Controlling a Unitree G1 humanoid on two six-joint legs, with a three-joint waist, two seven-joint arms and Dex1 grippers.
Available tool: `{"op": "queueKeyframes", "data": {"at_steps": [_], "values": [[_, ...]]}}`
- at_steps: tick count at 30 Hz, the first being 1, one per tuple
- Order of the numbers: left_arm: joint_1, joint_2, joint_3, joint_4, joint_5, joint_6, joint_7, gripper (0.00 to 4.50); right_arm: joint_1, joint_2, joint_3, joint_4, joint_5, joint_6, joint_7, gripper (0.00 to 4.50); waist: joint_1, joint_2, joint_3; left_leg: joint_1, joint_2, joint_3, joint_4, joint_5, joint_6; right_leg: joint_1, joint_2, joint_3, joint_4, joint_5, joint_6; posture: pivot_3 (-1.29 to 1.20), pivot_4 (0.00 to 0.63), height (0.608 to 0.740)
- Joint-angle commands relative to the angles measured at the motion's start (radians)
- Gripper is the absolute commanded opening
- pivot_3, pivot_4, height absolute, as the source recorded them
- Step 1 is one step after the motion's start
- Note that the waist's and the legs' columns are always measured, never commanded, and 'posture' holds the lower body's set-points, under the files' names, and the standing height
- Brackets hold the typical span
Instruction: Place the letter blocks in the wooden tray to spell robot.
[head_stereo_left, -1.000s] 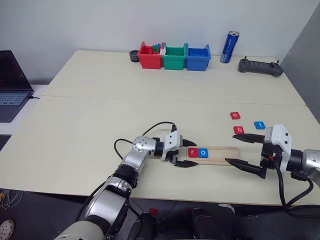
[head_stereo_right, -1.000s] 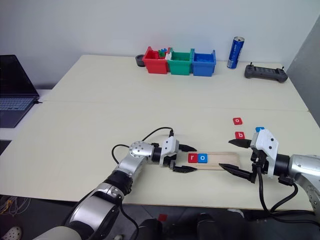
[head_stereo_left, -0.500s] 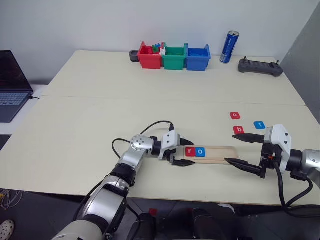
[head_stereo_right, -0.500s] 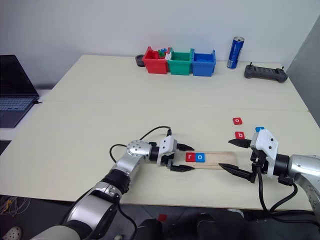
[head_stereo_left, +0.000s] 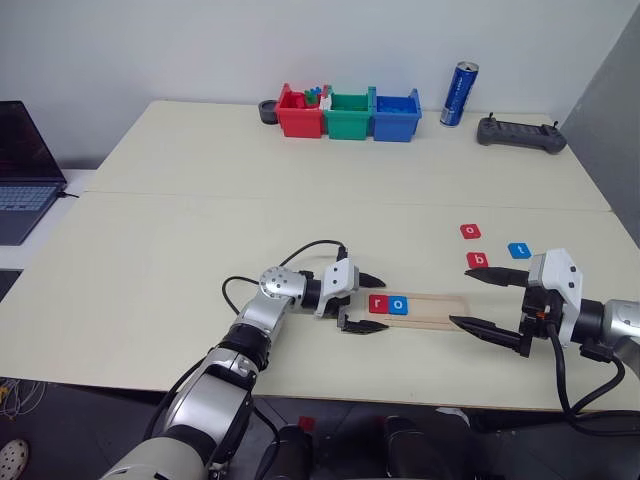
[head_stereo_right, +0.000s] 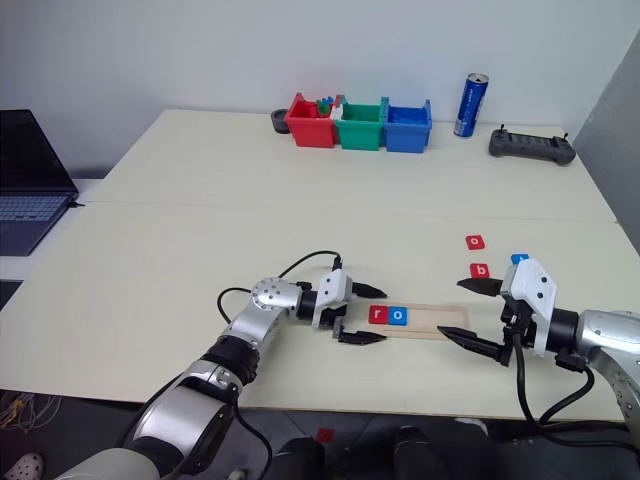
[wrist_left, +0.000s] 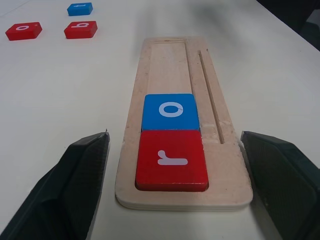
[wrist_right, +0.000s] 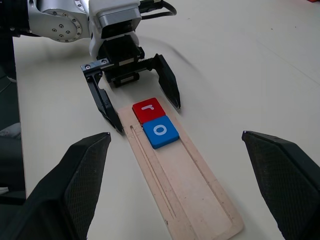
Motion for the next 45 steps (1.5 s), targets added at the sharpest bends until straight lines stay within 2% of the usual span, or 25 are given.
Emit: {"op": "queueKeyframes", "data": {"at_steps": [1,5,11,15,20,26,32,45], "values": [[-0.003,0.031,0.035,-0.07,-0.04,0.013,-0.031,4.45,0.023,-0.003,-0.052,-0.035,0.011,-0.012,-0.003,4.5,0.0,0.0,0.0,0.0,0.0,0.0,0.0,0.0,0.0,0.0,0.0,0.0,0.0,0.0,0.0,0.0,0.15,0.74],[0.066,0.107,0.078,-0.28,-0.125,0.138,-0.057,4.45,0.091,-0.004,-0.11,-0.052,0.009,-0.014,-0.008,4.5,-0.002,0.0,0.0,0.0,0.0,0.0,0.0,0.0,0.0,0.0,0.0,0.0,0.0,0.0,0.0,0.0,0.15,0.74],[0.231,0.201,0.138,-0.617,-0.222,0.341,0.013,4.45,0.122,0.015,-0.168,-0.021,-0.015,-0.017,-0.061,4.5,0.0,0.0,0.0,0.001,0.001,0.0,0.0,0.0,0.0,0.0,0.0,0.0,0.0,0.0,0.0,0.0,0.15,0.74],[0.332,0.219,0.176,-0.813,-0.292,0.471,0.097,4.45,0.072,0.04,-0.138,0.047,-0.087,-0.011,-0.164,4.5,-0.001,0.0,0.0,0.0,0.001,0.0,0.0,0.0,0.0,0.0,0.0,0.0,0.0,0.0,0.0,0.0,0.15,0.74],[0.425,0.214,0.195,-0.959,-0.331,0.562,0.203,4.45,0.001,0.079,-0.076,0.12,-0.179,0.008,-0.288,4.5,-0.001,0.0,0.0,0.001,0.001,0.001,0.0,0.0,0.0,0.0,0.0,0.001,0.0,0.0,0.0,0.0,0.15,0.74],[0.49,0.214,0.163,-1.012,-0.316,0.551,0.246,4.45,-0.095,0.148,-0.012,0.185,-0.225,0.074,-0.397,4.5,0.0,0.0,0.0,0.001,0.001,0.002,-0.001,0.0,0.0,0.0,0.0,0.002,0.0,0.0,0.0,0.0,0.15,0.74],[0.464,0.199,0.155,-0.967,-0.293,0.494,0.27,4.45,-0.214,0.232,0.02,0.27,-0.252,0.163,-0.513,4.5,0.0,0.0,0.0,0.001,0.001,0.002,-0.001,0.0,0.0,0.0,0.0,0.002,0.0,0.0,0.0,0.0,0.15,0.74],[0.455,0.209,0.138,-0.958,-0.298,0.478,0.264,4.45,-0.338,0.411,0.048,0.309,-0.29,0.323,-0.719,4.5,-0.001,0.0,0.0,0.001,0.001,0.002,-0.001,0.0,0.0,-0.001,0.0,0.003,0.0,0.0,-0.001,0.0,0.15,0.74]]}}
